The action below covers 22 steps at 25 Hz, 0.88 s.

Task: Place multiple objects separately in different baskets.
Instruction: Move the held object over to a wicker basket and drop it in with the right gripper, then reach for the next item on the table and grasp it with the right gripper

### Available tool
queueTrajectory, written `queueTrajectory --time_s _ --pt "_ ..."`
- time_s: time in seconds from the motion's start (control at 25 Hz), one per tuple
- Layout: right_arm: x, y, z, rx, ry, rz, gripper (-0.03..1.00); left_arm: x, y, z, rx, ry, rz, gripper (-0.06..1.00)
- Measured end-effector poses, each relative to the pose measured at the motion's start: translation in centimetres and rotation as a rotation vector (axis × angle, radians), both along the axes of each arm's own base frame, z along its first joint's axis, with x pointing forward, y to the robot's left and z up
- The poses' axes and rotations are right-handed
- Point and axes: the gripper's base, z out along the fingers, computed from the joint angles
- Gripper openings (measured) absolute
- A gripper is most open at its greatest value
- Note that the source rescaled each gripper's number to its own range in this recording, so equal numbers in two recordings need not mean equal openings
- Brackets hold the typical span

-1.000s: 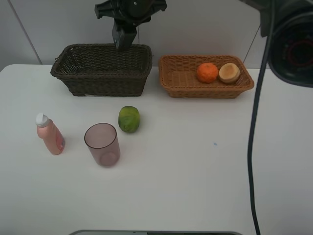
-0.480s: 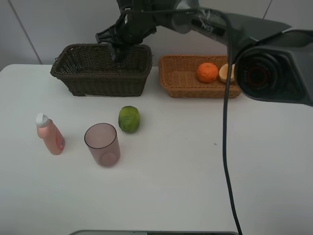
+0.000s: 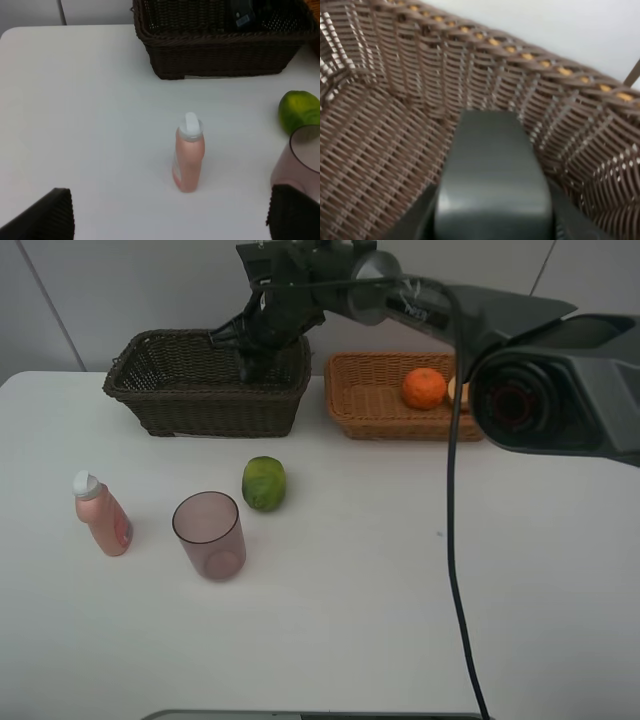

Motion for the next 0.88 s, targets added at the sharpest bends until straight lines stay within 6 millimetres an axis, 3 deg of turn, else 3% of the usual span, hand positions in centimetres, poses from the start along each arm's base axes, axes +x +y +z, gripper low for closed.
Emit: queueTrajectory --time_s 0.08,0.12,0.32,0.4,0.6,0.88 --pt "-0.1 -0.1 -0.3 -0.010 0.014 -0.003 0.05 0.0 0.0 0.0 0.000 0.000 0.000 0.99" --pt "0.0 0.0 -0.3 -0.010 0.014 -0.003 0.13 0.0 0.0 0.0 0.000 0.000 0.000 0.99" --pt "-0.1 0.0 0.3 0.004 -0.004 0.001 0.76 0.0 0.0 0.0 0.000 0.000 0.000 0.99" --pt "-0.1 0.0 0.3 0.004 -0.004 0.001 0.89 0.0 0.0 0.0 0.000 0.000 0.000 0.99" --pt "-0.2 -0.1 1.5 0.012 -0.015 -0.001 0.95 0.0 0.0 0.0 0.000 0.000 0.000 0.99" --pt "-2.2 -0.5 5.7 -0.019 0.030 -0.013 0.95 0.0 0.0 0.0 0.000 0.000 0.000 0.99"
